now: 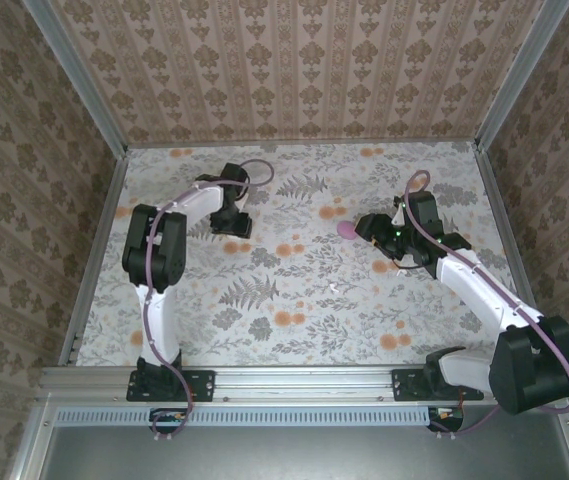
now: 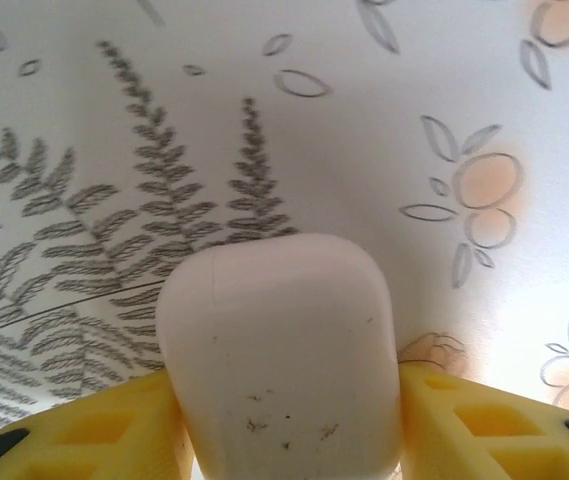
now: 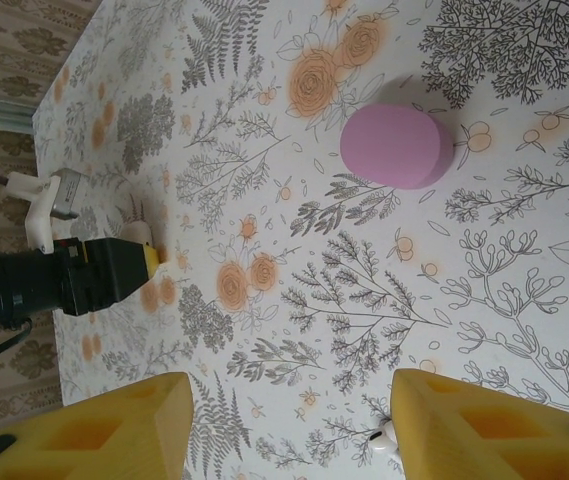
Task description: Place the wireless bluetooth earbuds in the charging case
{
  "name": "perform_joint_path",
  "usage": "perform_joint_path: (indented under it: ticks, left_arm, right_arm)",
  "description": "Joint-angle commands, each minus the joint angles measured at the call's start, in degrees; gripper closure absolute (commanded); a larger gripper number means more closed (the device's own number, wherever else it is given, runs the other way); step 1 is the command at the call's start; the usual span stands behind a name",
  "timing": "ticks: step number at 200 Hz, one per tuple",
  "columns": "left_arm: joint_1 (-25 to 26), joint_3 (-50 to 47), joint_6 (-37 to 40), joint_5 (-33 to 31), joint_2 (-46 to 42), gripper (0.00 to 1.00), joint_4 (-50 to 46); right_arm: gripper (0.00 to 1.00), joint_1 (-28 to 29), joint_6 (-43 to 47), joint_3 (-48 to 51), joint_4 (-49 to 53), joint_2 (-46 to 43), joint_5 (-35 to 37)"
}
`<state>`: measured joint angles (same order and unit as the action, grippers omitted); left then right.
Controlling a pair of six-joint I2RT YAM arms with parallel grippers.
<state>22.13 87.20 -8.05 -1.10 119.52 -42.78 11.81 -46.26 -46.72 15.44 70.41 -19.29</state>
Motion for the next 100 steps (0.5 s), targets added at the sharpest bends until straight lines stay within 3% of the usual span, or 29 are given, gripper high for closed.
perform_joint_path:
  ticks: [1, 44, 100]
  left_arm:
    - [2.94, -2.22, 6.87, 2.94, -2.65, 0.49, 0.03]
    - [10.98, -9.75, 14.83, 8.05, -10.04, 0.47, 7.76]
    - [17.60, -25.04, 25.54, 16.77, -23.29, 0.47, 26.70]
  right_arm:
    - [0.43, -0.47, -0.23, 1.57, 0.51, -1.72, -0.65]
    - [0.43, -1.12, 0.40, 3.19, 0.03, -1.91, -1.89]
    - [0.43, -2.19, 1.77, 3.93, -1.22, -0.89, -5.28]
